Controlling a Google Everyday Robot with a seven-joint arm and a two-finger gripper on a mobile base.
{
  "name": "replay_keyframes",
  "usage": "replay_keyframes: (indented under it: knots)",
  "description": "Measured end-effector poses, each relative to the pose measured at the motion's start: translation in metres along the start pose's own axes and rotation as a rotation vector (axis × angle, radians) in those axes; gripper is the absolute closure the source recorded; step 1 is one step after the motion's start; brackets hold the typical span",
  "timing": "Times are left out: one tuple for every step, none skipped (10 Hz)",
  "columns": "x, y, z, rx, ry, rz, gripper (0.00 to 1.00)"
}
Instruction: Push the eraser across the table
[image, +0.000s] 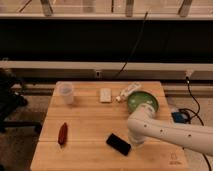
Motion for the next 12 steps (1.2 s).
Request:
replay_keyframes:
  knots:
    - [-0.005,-0.002,0.001,-0.004,0.008,-0.020,0.98]
    - [-0.007,-0.002,0.002,-0.006,0.012,-0.031,0.98]
    - [-0.017,-0.005,0.002,-0.009,0.014,-0.052,0.98]
    - [-0.027,-0.010,0.002,-0.009,0.016,-0.070,0.98]
    - [-0.041,-0.015,0.002,-0.010,0.018,-0.097,0.98]
    - [-0.050,-0.019,0.002,-0.013,0.022,-0.121,0.98]
    - [-0.056,-0.021,0.003,-0.014,0.022,-0.136,0.98]
    - [-0.056,-0.022,0.003,-0.016,0.026,-0.143,0.98]
    - [-0.057,-0.024,0.004,-0.020,0.029,-0.153,0.98]
    - [-0.062,-0.026,0.005,-0.021,0.032,-0.166,0.98]
    - [-0.076,-0.032,0.005,-0.020,0.035,-0.184,0.98]
    - [-0.083,-0.035,0.006,-0.020,0.041,-0.200,0.98]
